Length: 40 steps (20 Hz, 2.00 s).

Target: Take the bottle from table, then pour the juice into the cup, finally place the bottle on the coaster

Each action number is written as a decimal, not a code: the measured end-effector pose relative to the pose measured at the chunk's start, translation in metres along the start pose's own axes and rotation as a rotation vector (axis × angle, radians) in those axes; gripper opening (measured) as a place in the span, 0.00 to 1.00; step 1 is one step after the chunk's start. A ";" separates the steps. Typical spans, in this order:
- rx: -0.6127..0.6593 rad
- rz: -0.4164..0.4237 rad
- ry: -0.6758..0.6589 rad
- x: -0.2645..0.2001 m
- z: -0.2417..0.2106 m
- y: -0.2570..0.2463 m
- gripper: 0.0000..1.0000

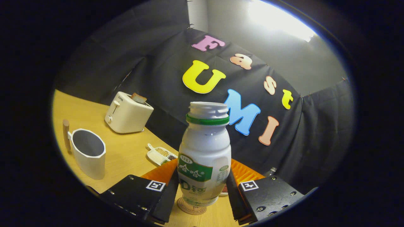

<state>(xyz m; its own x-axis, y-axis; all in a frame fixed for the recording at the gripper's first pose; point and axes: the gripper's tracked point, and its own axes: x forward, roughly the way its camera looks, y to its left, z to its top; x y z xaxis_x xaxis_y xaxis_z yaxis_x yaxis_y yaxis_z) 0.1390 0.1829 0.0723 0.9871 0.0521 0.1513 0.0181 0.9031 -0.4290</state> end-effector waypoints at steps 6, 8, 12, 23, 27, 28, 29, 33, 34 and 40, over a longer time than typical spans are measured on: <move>0.251 0.054 0.024 0.007 -0.010 -0.028 0.71; 0.303 0.078 0.039 0.012 -0.012 -0.034 0.71; 0.357 0.096 0.068 0.021 -0.018 -0.042 0.71; 0.404 0.109 0.173 0.038 -0.056 -0.048 0.71; 0.427 0.128 0.197 0.042 -0.074 -0.038 0.72; 0.434 0.136 0.210 0.042 -0.079 -0.035 0.72; 0.436 0.141 0.213 0.043 -0.083 -0.033 0.71; 0.425 0.116 0.227 0.044 -0.095 -0.036 0.72; 0.428 0.110 0.227 0.044 -0.095 -0.036 0.72; 0.422 0.114 0.230 0.047 -0.099 -0.031 0.72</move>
<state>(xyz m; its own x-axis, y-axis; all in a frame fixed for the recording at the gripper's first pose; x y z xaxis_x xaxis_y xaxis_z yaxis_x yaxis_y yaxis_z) 0.2002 0.1155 0.0049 0.9895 0.1081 -0.0963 -0.1111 0.9935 -0.0259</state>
